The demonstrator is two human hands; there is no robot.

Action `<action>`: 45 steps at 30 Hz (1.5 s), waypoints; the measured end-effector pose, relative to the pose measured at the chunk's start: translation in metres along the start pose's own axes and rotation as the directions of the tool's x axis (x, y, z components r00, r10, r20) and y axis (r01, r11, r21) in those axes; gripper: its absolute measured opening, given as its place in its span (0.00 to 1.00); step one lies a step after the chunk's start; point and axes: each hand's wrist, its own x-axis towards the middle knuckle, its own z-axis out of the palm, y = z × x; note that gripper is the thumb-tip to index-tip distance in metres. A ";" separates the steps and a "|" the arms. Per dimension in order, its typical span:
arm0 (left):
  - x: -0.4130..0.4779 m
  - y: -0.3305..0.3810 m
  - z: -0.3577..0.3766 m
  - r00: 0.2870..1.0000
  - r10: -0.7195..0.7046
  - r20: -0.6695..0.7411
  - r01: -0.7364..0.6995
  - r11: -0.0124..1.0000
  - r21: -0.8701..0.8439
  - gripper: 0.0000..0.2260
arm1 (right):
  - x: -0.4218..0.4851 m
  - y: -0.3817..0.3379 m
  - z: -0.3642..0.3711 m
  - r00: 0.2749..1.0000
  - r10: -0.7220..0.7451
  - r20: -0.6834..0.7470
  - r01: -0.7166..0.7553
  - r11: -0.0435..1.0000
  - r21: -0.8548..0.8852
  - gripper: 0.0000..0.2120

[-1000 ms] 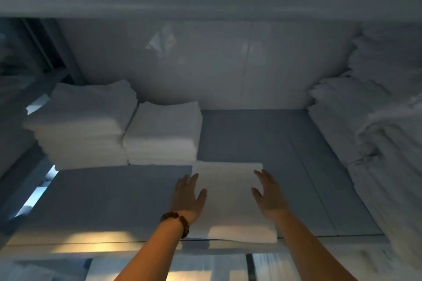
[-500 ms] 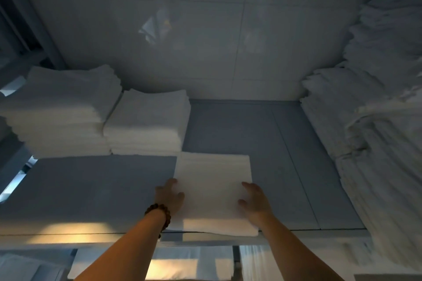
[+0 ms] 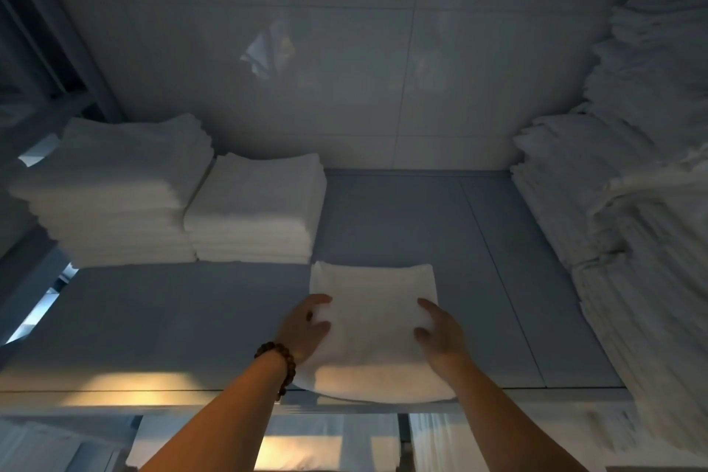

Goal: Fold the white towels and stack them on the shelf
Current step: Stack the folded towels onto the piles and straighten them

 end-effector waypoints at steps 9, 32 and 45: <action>-0.014 0.034 0.012 0.953 0.237 -0.188 -0.212 0.966 0.146 0.15 | -0.021 -0.019 -0.021 0.975 -0.155 -0.159 0.158 0.987 0.006 0.22; 0.000 0.047 -0.217 0.716 0.535 -0.449 -0.350 0.831 0.431 0.18 | 0.004 -0.254 0.042 0.804 -0.446 -0.393 0.465 0.884 -0.050 0.22; 0.133 0.049 -0.293 0.854 0.405 -0.327 -0.236 0.861 0.450 0.19 | 0.124 -0.331 0.062 0.832 -0.440 -0.337 0.423 0.897 -0.126 0.22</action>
